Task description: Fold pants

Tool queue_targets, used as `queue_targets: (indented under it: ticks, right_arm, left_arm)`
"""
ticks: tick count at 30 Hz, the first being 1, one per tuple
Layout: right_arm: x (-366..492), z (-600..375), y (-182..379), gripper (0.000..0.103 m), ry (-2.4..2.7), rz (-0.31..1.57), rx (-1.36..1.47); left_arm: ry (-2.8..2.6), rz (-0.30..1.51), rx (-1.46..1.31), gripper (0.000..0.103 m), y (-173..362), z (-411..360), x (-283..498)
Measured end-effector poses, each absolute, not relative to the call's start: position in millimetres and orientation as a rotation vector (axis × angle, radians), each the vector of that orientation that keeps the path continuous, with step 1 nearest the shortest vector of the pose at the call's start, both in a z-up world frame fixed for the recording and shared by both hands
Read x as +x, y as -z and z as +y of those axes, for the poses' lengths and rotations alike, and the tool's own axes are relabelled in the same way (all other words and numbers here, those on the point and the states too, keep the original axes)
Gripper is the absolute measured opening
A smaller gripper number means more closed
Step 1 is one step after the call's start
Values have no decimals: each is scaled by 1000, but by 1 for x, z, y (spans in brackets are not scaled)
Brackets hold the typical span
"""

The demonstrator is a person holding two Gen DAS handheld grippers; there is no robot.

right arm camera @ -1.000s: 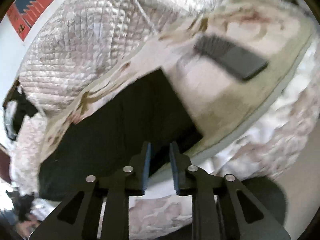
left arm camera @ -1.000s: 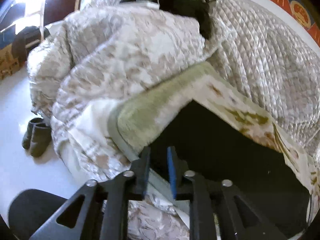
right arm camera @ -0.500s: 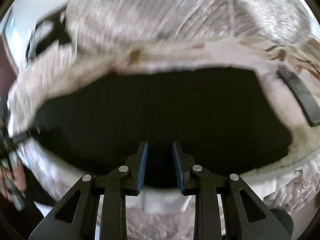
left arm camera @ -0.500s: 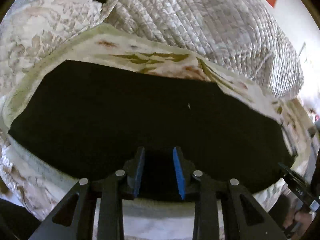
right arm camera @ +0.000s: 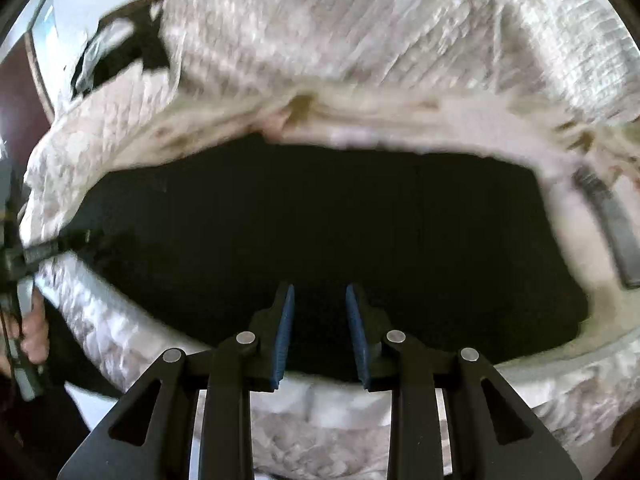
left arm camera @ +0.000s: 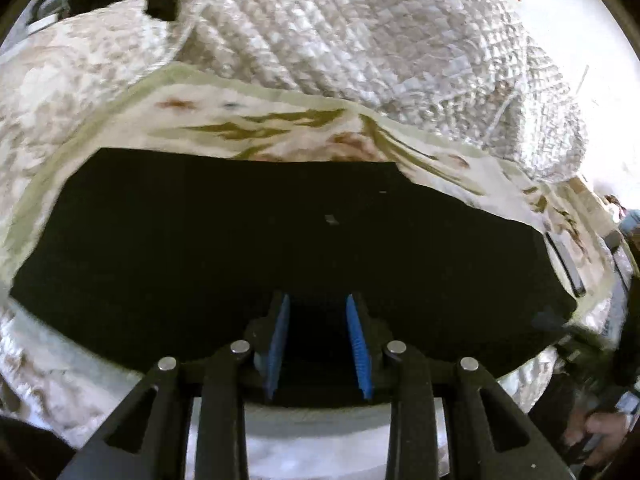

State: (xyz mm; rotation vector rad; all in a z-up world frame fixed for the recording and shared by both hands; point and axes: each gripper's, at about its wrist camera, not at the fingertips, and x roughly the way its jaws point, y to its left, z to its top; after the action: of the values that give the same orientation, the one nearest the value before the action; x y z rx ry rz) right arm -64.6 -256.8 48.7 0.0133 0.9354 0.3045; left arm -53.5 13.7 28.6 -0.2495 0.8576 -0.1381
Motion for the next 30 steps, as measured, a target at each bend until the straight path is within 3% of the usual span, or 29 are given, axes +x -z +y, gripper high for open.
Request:
queue_targets:
  ticks: [3,15,20,24,26,30]
  right_arm:
    - [-71,-253,-49,32,-352,934,-49]
    - [-3,-307,-73,32,-161,850,71]
    - [32,-333,-64,32,-64,872,102]
    - [33,-374,-51,29,-32,868,268]
    - [28,-382,-51,20,-31,855,298]
    - [20,-385,-59,24,26,826,274]
  left_arm:
    - [189,922,-253,32,-20,5,-47]
    - [208,847,-205,32,-56,-19,37]
    - [208,924,-204,32,-32,-34,74]
    - [206,905,-162,32,-16,-38,69]
    - [203,904,-148,32,-17,-40,69]
    - [197,893,-145,32,-19,-42,68]
